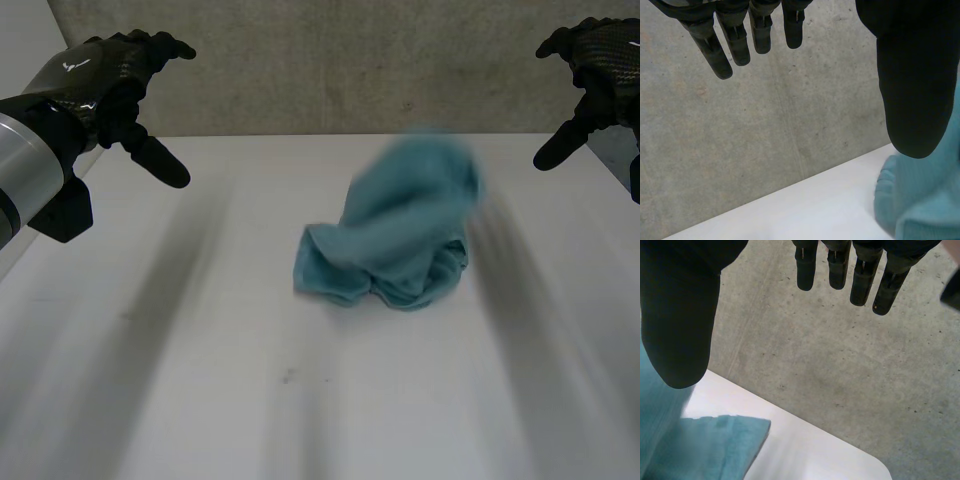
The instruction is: Fold the laundry
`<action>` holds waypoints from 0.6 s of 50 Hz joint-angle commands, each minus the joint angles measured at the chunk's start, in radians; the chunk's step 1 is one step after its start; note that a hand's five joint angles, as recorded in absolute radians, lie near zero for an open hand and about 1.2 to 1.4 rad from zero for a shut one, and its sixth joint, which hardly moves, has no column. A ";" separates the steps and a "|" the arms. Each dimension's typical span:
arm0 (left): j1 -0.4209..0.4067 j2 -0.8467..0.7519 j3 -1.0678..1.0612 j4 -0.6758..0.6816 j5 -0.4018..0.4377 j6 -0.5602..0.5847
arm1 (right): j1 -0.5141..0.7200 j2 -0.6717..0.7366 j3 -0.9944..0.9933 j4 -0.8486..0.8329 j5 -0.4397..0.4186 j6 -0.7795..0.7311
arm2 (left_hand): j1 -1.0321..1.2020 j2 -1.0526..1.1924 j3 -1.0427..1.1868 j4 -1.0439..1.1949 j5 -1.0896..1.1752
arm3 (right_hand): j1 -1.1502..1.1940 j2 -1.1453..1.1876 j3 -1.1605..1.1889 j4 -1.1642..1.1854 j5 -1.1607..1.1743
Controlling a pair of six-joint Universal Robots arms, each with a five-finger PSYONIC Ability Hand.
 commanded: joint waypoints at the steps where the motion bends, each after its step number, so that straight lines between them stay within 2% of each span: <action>1: 0.001 0.000 0.001 0.001 -0.002 -0.002 | -0.001 0.001 -0.001 0.000 0.000 0.000 | -0.023 -0.032 -0.043 -0.032 -0.048 | -0.032 -0.049 -0.041 -0.059 -0.056; 13: -0.003 -0.011 -0.003 -0.002 -0.006 -0.002 | -0.003 0.014 -0.006 0.000 -0.032 -0.026 | -0.020 -0.028 -0.039 -0.028 -0.044 | -0.032 -0.049 -0.041 -0.059 -0.056; 17: -0.017 -0.015 -0.009 -0.003 -0.008 -0.002 | -0.003 0.047 0.004 0.004 -0.078 -0.153 | -0.017 -0.025 -0.036 -0.025 -0.041 | -0.032 -0.049 -0.041 -0.059 -0.056; 20: -0.042 -0.021 -0.031 -0.002 -0.009 -0.014 | -0.003 0.072 0.014 0.010 -0.081 -0.265 | -0.005 -0.014 -0.024 -0.013 -0.029 | -0.032 -0.049 -0.041 -0.059 -0.056; 24: -0.085 -0.069 -0.048 0.003 -0.025 -0.098 | -0.003 0.095 0.060 0.000 -0.094 -0.444 | 0.018 0.010 -0.001 0.010 -0.006 | -0.032 -0.049 -0.041 -0.059 -0.056; 28: -0.152 -0.138 -0.072 0.029 -0.084 -0.204 | -0.003 0.131 0.063 0.003 -0.104 -0.504 | 0.036 0.027 0.017 0.028 0.012 | -0.032 -0.049 -0.041 -0.059 -0.056; 30: -0.178 -0.165 -0.075 0.050 -0.110 -0.222 | 0.002 0.156 0.062 0.003 -0.117 -0.508 | 0.036 0.028 0.017 0.028 0.012 | -0.032 -0.049 -0.041 -0.059 -0.056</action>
